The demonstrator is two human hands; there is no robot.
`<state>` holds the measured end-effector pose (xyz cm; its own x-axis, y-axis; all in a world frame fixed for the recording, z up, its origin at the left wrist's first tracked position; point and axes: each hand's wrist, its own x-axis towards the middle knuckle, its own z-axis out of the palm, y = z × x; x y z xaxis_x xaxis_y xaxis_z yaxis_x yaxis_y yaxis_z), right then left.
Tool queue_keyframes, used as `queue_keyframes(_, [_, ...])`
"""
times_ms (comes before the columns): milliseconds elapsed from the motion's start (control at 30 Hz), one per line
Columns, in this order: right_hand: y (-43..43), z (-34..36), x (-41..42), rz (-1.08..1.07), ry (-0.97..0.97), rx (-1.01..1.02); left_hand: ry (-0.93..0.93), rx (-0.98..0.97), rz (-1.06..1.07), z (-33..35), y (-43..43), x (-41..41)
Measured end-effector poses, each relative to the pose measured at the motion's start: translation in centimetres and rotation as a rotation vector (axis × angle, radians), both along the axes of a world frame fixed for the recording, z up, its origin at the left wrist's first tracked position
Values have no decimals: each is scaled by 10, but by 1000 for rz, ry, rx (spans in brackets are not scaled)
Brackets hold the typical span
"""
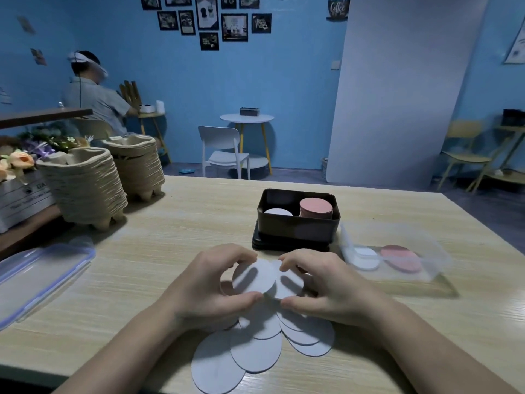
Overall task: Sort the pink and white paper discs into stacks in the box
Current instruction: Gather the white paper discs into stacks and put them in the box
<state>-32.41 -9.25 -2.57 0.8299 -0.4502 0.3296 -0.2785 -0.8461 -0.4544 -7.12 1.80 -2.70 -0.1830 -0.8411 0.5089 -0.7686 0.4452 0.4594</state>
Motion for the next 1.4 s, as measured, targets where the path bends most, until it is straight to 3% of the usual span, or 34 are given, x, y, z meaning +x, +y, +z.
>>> queue_keyframes(600, [7, -4, 13, 87, -23, -64, -72, -68, 52, -16, -2, -12])
queue_keyframes(967, [5, -4, 11, 51, -72, -28, 7, -127, 8, -15, 4, -8])
queue_keyframes(1400, [5, -6, 12, 62, -147, -36, 55, -56, -18, -22, -1, -4])
